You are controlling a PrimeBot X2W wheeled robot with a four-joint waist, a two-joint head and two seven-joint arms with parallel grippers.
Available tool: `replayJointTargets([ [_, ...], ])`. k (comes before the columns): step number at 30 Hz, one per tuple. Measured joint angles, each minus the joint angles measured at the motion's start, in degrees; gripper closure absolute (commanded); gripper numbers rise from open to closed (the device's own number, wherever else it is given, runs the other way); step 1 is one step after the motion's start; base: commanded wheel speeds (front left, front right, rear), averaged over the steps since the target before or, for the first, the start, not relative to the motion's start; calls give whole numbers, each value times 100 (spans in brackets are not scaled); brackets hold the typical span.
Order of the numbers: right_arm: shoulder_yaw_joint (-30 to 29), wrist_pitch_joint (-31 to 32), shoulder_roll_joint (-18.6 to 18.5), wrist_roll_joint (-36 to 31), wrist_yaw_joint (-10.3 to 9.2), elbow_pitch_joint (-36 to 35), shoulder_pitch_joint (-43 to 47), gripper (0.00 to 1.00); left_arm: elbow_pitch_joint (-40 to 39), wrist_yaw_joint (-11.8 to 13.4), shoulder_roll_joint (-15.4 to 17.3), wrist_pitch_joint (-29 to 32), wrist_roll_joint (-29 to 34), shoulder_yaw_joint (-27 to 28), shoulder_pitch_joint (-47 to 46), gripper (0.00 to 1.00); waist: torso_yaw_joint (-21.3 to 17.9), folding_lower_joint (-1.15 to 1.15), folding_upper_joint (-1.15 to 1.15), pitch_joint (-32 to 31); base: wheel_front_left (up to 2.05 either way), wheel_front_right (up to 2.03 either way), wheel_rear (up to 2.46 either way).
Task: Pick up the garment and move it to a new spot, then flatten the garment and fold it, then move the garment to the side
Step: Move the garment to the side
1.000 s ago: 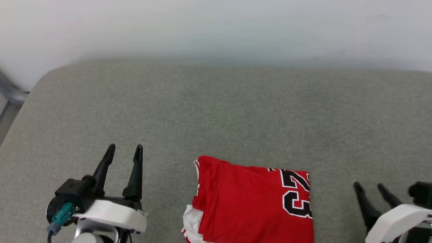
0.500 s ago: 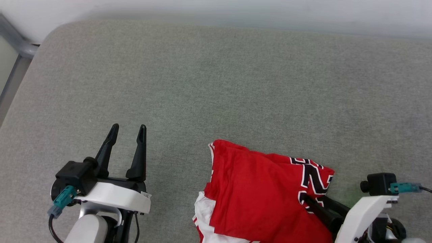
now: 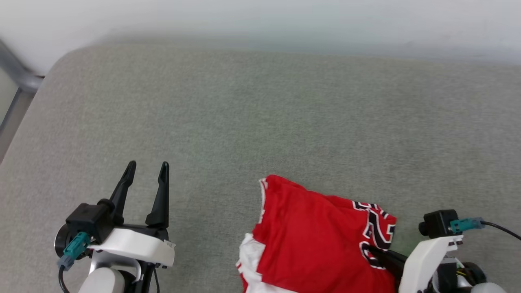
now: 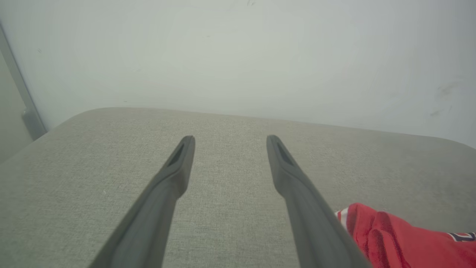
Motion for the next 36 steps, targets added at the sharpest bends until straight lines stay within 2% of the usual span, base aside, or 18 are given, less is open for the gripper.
replayJointTargets([
  [11, -497, 350, -554, -883, -2, -147, 205, 100, -225, 122, 89, 11, 35, 82, 327, 0, -884, 0, 0, -423, 0, 0, 0],
  [17, -822, 229, -616, -1178, -3, 51, -350, 100, -525, 156, 187, 80, 33, 101, 316, 0, -1495, -1, 0, -291, 0, 0, 0],
  [27, -1570, -64, -914, -1661, -2, 776, -1970, 100, -1210, 15, 561, 408, 219, 62, -461, 0, -2039, 1, 0, 904, 0, 0, 0],
  [32, -2241, -141, -1126, -2041, -2, 1001, -2675, 100, -1457, -97, 723, 549, 294, 29, -909, 0, -2176, 1, 0, 1603, 0, 0, 0],
  [36, -2920, -229, -1251, -2607, -3, 1051, -3030, 100, -1525, -170, 778, 600, 342, -18, -1218, 0, -2219, 1, 0, 2095, 0, 0, 0],
])
